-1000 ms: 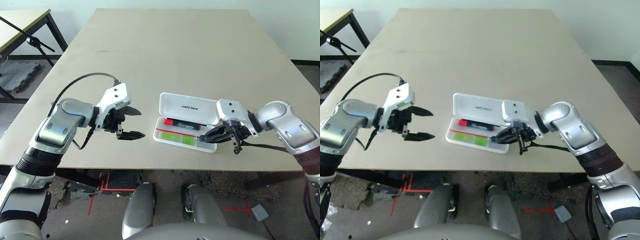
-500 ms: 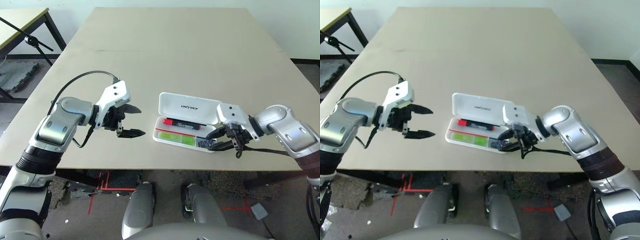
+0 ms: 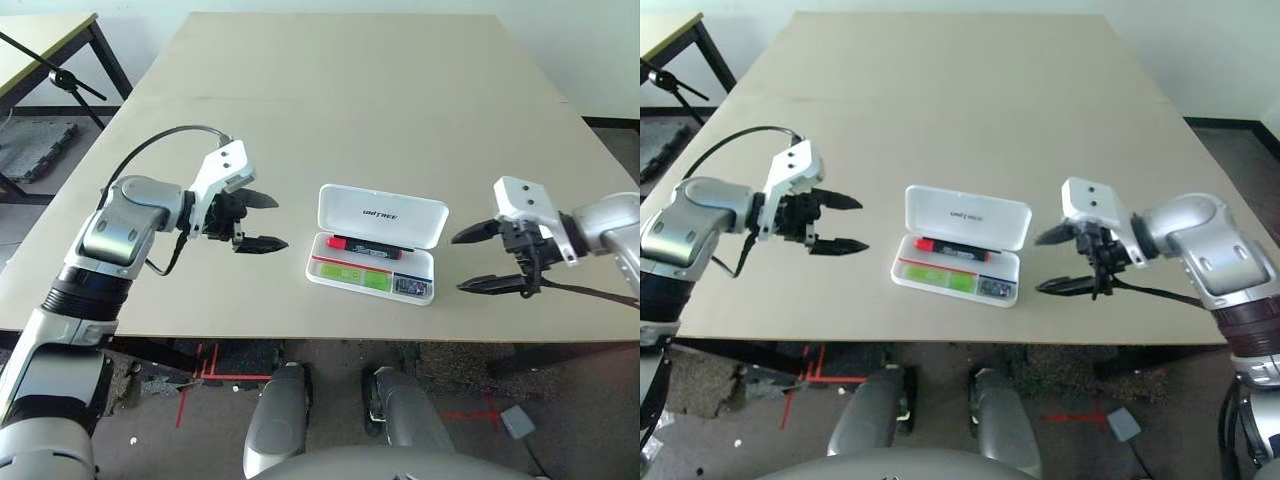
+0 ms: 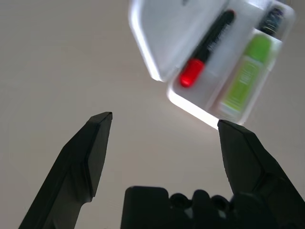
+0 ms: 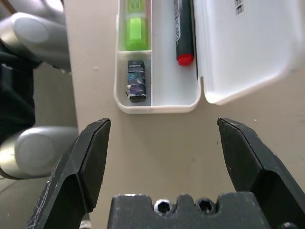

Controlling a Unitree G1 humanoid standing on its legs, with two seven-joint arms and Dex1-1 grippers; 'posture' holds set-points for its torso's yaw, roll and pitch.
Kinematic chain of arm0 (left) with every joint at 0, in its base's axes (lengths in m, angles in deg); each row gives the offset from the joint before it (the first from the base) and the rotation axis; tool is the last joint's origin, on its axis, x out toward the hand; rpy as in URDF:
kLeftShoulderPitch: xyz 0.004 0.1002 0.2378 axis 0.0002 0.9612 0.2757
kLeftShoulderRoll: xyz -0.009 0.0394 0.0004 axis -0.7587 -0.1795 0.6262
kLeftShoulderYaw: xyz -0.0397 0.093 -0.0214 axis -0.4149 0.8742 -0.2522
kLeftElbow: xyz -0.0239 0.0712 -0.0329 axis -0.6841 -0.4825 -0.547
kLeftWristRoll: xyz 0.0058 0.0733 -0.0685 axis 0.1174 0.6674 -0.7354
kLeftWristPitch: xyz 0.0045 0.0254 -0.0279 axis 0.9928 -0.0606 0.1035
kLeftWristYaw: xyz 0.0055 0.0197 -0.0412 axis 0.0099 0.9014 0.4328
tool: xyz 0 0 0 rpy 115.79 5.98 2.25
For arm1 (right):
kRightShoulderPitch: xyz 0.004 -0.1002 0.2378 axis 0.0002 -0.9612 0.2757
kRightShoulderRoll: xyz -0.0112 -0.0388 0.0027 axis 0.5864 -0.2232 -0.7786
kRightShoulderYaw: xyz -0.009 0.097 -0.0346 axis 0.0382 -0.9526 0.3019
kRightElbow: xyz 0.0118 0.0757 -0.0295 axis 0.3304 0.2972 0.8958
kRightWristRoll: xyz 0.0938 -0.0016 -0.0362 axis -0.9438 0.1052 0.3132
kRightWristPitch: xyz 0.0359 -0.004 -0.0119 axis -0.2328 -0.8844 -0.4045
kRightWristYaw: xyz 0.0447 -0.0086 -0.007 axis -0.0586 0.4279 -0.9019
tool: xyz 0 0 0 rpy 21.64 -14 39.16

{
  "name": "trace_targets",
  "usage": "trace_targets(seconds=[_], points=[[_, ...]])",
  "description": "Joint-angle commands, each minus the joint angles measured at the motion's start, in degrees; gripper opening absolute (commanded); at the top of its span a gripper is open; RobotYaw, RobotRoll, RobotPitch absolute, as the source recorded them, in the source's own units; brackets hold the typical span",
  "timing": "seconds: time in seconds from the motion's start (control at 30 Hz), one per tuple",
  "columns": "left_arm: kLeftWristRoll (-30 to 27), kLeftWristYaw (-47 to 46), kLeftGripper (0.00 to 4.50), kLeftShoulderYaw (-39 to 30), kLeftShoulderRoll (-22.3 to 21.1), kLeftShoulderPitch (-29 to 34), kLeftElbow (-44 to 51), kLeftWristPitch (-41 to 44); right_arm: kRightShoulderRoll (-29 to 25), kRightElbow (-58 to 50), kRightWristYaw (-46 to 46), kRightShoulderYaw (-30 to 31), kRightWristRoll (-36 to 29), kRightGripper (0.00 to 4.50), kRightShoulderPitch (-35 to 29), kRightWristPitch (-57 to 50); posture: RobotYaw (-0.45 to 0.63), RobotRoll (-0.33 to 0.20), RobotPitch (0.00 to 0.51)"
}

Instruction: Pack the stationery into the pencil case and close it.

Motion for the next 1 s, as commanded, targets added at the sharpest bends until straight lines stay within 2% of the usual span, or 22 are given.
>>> trace_targets(seconds=[0.03,0.17,0.3,0.4,0.47,0.73,1.0], points=[[2.35,-0.58,4.5,0.44,1.41,-2.78,-6.28,-2.65,-1.12,3.38,-1.1,-4.68,-1.72,4.48,-1.49,4.08,0.2,0.0,0.117],[4.97,-2.79,4.5,0.38,4.55,-7.49,-16.25,-6.52,-1.91,7.04,-2.03,-8.05,-2.32,4.48,-2.7,8.02,0.18,0.0,0.116],[8.18,-2.06,4.5,1.3,5.89,-11.97,-25.16,-12.42,-1.96,7.52,-1.66,-9.78,-2.57,4.48,-4.54,9.8,0.16,0.0,0.119],[10.06,-2.34,3.86,1.29,7.33,-16.54,-32.72,-14.99,-2.0,6.8,-1.28,-10.37,-2.99,4.5,-5.87,9.78,0.15,0.0,0.119],[12.06,-2.32,3.22,2.01,7.97,-18.95,-37.25,-18.0,-1.9,6.18,-0.92,-10.54,-3.41,4.5,-6.39,9.32,0.14,0.0,0.12],[17.72,-1.25,0.03,3.76,14.22,-27.31,-51.16,-28.5,-1.54,4.28,0.32,-11.09,-4.26,4.5,-8.24,8.34,0.12,0.0,0.121],[21.12,2.6,0.03,4.46,19.63,-32.2,-57.06,-33.05,-1.29,1.92,1.49,-11.61,-5.43,4.5,-9.95,7.29,0.09,0.0,0.119]])
